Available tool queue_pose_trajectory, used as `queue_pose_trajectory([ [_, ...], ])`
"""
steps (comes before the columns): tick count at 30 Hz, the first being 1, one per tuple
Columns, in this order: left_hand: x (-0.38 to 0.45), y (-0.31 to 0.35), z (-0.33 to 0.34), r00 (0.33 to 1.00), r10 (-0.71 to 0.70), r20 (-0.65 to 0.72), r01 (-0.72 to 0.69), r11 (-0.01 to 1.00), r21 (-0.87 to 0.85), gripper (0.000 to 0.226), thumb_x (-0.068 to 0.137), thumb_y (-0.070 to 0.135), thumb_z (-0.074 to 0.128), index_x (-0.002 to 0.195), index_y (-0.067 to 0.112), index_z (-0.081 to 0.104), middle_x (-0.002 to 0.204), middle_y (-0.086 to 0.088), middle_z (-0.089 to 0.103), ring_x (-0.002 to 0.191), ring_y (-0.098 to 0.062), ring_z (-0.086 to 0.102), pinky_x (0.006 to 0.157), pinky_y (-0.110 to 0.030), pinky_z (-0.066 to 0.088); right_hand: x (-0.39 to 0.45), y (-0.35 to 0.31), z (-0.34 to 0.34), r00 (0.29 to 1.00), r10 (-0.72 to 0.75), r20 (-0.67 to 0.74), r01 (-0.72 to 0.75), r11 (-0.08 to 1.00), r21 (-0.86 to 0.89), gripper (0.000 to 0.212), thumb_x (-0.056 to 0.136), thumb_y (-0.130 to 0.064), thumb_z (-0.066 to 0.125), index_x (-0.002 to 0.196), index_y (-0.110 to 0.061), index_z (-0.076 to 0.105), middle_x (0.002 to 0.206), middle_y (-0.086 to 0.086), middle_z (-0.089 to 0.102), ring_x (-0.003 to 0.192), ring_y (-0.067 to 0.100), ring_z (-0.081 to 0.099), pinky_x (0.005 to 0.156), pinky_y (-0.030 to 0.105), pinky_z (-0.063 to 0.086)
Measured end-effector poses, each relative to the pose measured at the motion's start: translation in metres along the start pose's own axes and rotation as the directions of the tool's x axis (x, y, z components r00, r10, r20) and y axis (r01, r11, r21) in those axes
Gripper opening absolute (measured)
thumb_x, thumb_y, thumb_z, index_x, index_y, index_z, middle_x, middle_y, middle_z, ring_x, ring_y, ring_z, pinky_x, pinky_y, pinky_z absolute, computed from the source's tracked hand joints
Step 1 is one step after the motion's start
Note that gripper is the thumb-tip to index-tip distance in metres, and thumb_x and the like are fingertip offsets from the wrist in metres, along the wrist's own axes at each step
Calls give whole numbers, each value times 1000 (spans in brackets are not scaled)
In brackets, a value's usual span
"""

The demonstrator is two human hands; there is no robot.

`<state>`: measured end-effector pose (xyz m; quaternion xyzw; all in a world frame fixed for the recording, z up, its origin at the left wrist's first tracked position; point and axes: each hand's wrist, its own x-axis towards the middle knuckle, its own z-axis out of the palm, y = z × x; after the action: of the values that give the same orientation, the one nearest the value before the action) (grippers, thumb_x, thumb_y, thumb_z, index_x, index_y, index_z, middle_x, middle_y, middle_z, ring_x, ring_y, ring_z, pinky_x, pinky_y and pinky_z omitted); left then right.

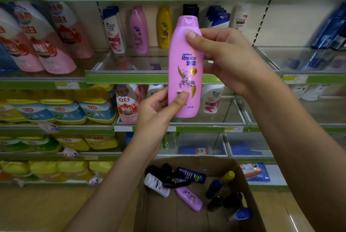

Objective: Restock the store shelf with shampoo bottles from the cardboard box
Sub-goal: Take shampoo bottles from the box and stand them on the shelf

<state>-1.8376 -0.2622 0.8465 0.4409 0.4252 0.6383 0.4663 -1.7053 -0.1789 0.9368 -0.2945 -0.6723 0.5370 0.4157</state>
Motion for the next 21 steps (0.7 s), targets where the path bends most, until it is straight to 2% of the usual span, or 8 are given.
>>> queue_pose_trajectory([
  [3, 3, 1, 5, 1000, 12, 3, -12, 999, 32, 45, 74, 26, 68, 117, 13, 65, 105, 3, 73, 99, -11, 68, 83, -25, 54, 1, 0, -7, 1000, 3, 7, -3, 1000, 27, 21, 95, -20, 58, 104, -4, 68, 82, 2, 72, 72, 11, 66, 68, 29, 56],
  [7, 8, 0, 14, 1000, 8, 6, -9, 999, 54, 41, 72, 28, 68, 112, 19, 66, 103, 7, 73, 97, -9, 68, 80, -22, 54, 2, 1, -17, 1000, 7, 0, -7, 999, 49, 21, 95, -20, 58, 104, -5, 68, 80, 1, 72, 72, 11, 66, 69, 29, 56],
  [13, 12, -2, 17, 1000, 1, -22, 1, 998, 64, 42, 73, 28, 67, 113, 18, 65, 102, 7, 74, 97, -9, 68, 82, -24, 55, 8, 7, -20, 1000, 13, 3, -13, 999, 43, 20, 94, -21, 59, 103, -6, 68, 82, 2, 72, 74, 13, 67, 70, 30, 57],
  [17, 11, -4, 5, 997, -7, -70, 12, 997, 72, 38, 75, 27, 67, 112, 19, 66, 105, 3, 73, 100, -12, 68, 87, -29, 55, 18, 13, -7, 999, 29, 21, -30, 999, 28, 27, 93, -23, 61, 109, -3, 68, 90, 8, 73, 79, 18, 68, 79, 39, 57],
  [21, 12, -2, -18, 993, -26, -114, 35, 997, 73, 32, 73, 29, 67, 105, 24, 66, 104, 3, 73, 100, -12, 68, 88, -30, 55, 30, 16, 17, 998, 28, 53, -31, 998, 60, 25, 93, -20, 61, 109, -3, 68, 90, 9, 73, 78, 17, 69, 75, 36, 58],
])
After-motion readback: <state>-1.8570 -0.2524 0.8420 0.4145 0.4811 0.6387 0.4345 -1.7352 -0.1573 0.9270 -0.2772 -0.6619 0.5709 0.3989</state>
